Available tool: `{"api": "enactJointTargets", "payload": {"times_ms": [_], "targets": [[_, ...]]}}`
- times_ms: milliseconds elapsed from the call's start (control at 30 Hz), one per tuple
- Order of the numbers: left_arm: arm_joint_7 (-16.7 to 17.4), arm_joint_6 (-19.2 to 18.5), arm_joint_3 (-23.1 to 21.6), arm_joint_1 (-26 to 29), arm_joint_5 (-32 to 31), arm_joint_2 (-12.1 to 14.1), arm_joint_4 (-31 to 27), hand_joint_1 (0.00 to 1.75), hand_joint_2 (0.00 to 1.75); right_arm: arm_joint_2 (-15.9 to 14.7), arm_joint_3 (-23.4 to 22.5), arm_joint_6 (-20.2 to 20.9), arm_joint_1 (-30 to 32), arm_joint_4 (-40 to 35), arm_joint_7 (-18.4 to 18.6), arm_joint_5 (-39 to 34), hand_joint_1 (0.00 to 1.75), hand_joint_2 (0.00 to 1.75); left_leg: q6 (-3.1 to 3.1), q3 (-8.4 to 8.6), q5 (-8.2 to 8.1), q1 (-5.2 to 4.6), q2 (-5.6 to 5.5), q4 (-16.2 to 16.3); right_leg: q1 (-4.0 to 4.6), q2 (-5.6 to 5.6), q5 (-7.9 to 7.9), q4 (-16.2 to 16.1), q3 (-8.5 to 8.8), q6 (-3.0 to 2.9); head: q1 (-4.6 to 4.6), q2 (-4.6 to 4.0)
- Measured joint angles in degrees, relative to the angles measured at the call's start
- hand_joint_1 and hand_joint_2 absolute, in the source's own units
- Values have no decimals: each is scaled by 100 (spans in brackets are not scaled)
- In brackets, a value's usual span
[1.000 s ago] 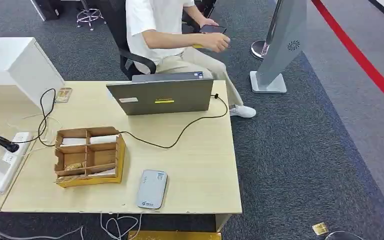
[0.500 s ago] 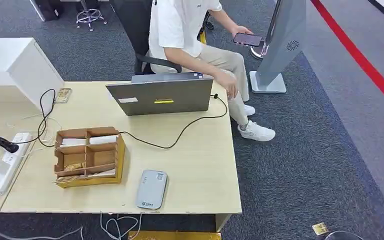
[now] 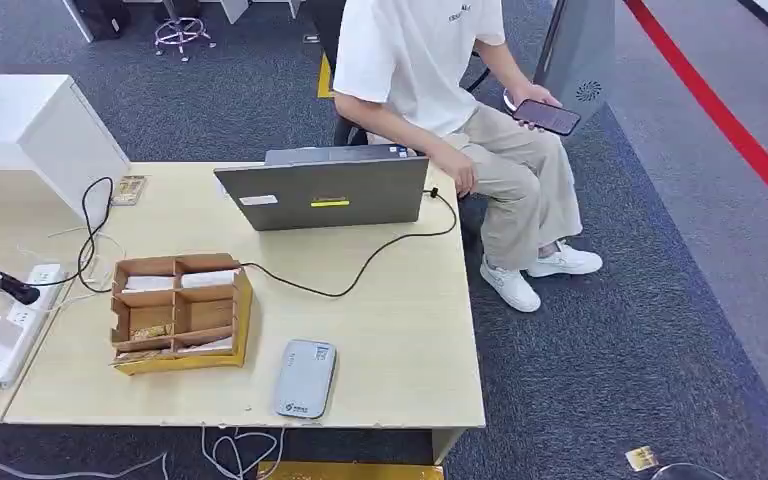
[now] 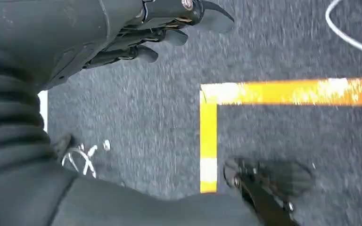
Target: Pass the card to the sensor for recognition and then transmit it.
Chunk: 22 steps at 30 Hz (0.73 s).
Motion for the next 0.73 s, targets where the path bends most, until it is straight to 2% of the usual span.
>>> {"api": "enactJointTargets", "payload": {"times_ms": [67,100,200,233,367,500,533,733], "targets": [[246,-181,6,-27,-148,17,185,0,175,-4,26,13,0,0,-22,4,0,175,0,1,0,0,0,0,0,1,0,0,0,0,-2,0],[401,-256,6,-42,-263,17,260,0,175,-7,42,31,-1,0,-46,7,0,0,0,1,0,0,0,0,0,1,0,0,0,0,0,0],[908,-328,-72,-78,-615,2,500,0,175,-9,63,57,-10,0,-109,7,0,0,0,1,0,0,0,0,0,1,0,0,1,0,0,0],[1047,-295,-114,-89,-726,-13,564,0,175,-9,70,55,-14,0,-107,-24,0,175,1,0,0,0,0,0,-1,1,0,0,1,0,0,0],[1443,-140,-435,-113,-1185,-61,710,0,175,-7,72,-4,-20,2,-105,-171,0,175,2,1,-1,-1,0,1,-1,1,0,0,2,0,0,0],[1493,-100,-999,-90,-915,-50,734,0,175,-7,278,-18,14,-35,-127,-549,0,175,2,3,-1,0,0,0,0,1,0,0,2,0,0,0],[1493,-98,-1106,-83,-830,-39,738,0,175,-7,326,-22,21,-44,-149,-636,0,0,2,4,-1,0,0,0,0,1,0,0,2,0,-2,0],[1488,-101,-1822,8,-51,22,738,0,175,-7,757,-31,111,-133,-243,-1388,0,0,2,4,-1,1,1,-1,1,1,-1,0,3,0,0,0]]}}
